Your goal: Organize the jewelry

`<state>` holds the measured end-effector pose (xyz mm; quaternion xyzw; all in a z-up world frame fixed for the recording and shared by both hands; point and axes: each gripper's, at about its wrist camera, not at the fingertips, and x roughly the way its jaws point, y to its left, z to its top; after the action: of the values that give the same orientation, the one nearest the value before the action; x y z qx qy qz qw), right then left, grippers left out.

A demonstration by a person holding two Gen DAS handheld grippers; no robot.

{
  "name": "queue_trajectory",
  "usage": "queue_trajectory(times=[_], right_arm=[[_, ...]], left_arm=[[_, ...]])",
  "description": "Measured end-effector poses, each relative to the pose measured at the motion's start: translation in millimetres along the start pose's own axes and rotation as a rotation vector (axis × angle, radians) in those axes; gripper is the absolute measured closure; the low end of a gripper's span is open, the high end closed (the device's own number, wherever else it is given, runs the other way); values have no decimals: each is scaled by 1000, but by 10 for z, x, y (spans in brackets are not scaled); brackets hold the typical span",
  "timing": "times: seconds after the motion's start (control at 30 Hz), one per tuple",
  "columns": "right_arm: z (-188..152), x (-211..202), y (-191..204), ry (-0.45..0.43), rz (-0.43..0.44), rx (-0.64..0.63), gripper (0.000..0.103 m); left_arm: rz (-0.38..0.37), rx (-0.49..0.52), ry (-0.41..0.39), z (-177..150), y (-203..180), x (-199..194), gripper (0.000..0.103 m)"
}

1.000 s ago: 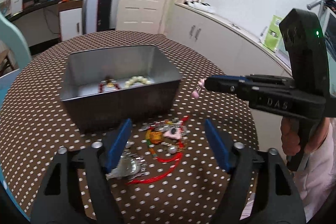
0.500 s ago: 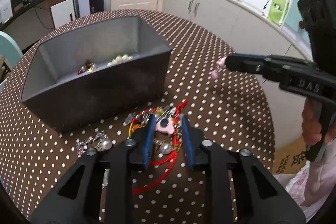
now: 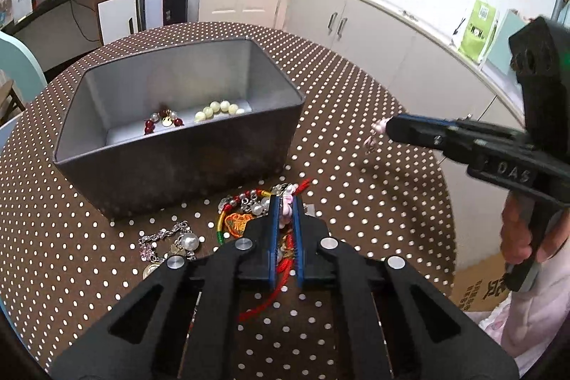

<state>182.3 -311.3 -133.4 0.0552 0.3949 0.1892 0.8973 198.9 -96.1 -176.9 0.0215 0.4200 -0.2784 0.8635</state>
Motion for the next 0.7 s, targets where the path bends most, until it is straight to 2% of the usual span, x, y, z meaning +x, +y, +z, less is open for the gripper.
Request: queue_trajectory(times=[0.4,0.5,0.53,0.6,0.67,0.7], right_arm=[[37,-93,163,-27,6,-34,89],[45,-100,205,-32,16,-45,89],[46,-94,219,-31,17,-48,89],[51,-70,242,-26,16,-52,89],[47,-52,264,-23,20,-56,89],[41,-42,284,-19,21,-61,89]], left_arm=[[-31,-46,-139,149,67,-554,97],[-74,-54,-166,180,63,-693,97],[-67,-46,-150,163,74,-676,96],[1,-59,-90,87,128,-527,96],[34,-113,3,-42,229,-333,97],[40,-123,18,-85,263,-309,97]])
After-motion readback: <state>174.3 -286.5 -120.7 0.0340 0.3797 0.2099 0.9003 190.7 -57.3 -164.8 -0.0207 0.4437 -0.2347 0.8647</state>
